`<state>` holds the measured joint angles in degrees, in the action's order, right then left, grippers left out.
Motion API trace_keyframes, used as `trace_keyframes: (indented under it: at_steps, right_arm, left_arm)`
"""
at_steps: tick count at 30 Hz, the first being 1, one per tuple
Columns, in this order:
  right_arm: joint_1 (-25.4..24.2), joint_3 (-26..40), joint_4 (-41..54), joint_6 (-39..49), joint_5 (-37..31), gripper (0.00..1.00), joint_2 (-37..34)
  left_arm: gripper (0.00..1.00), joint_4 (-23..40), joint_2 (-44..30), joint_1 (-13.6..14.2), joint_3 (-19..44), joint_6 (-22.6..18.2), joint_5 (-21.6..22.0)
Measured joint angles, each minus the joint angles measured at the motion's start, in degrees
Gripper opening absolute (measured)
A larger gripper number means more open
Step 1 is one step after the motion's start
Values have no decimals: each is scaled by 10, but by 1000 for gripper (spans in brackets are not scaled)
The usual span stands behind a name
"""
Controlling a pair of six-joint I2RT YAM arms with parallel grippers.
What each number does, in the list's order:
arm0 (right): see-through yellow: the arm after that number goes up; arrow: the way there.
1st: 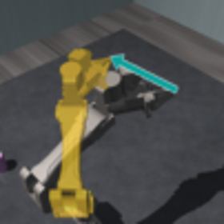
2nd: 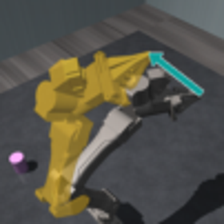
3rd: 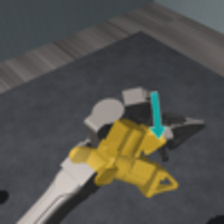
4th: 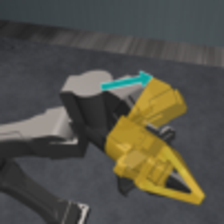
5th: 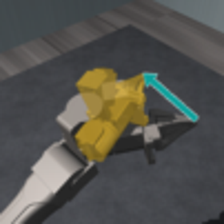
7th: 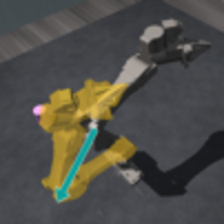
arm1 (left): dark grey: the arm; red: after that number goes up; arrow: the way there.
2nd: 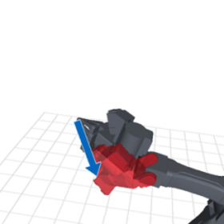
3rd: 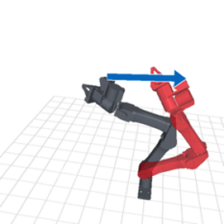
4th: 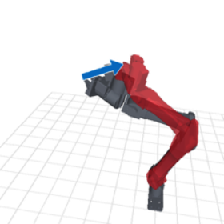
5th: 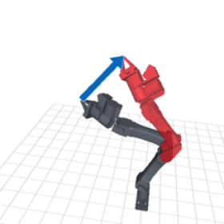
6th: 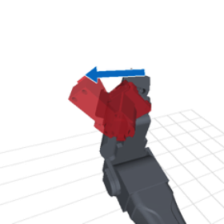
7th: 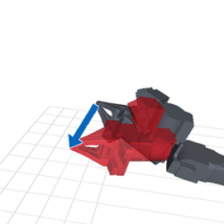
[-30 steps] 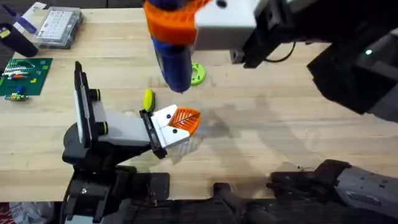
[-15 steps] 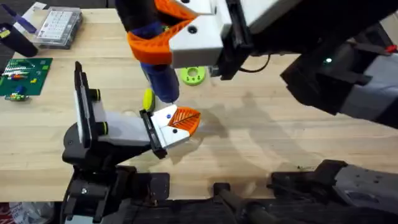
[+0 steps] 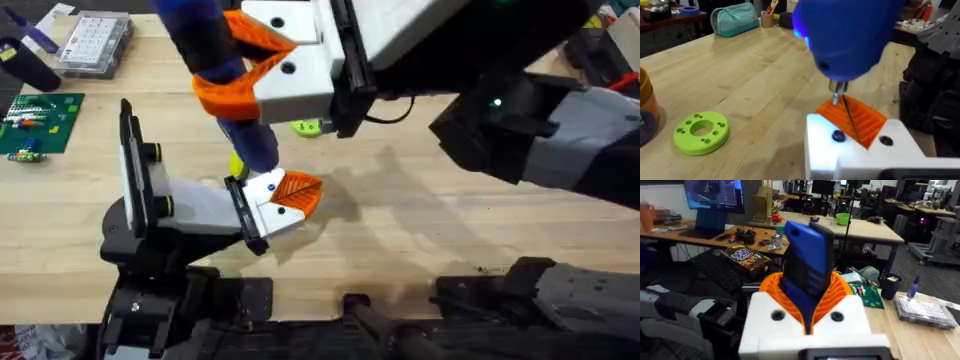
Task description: Pick up the gripper from the table and insert it into the empty holder that is missing its gripper. Then pick up a screw, insert it into the mounting hole, and use the screwdriver to tighten it. Finally, clean up the table by picking up the vegetable and placing it into the bucket.
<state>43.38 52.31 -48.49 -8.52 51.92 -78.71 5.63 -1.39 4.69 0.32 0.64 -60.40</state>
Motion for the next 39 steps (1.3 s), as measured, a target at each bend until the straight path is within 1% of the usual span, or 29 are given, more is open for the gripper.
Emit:
trace_keyframes:
  at_steps: [20, 39]
  right_arm:
    - [10, -1, -1, 11, 35, 28, -1]
    - [10, -11, -6, 26, 35, 28, -5]
  left_arm:
    - [13, 0, 0, 0, 0, 0, 0]
    - [13, 0, 0, 0, 0, 0, 0]
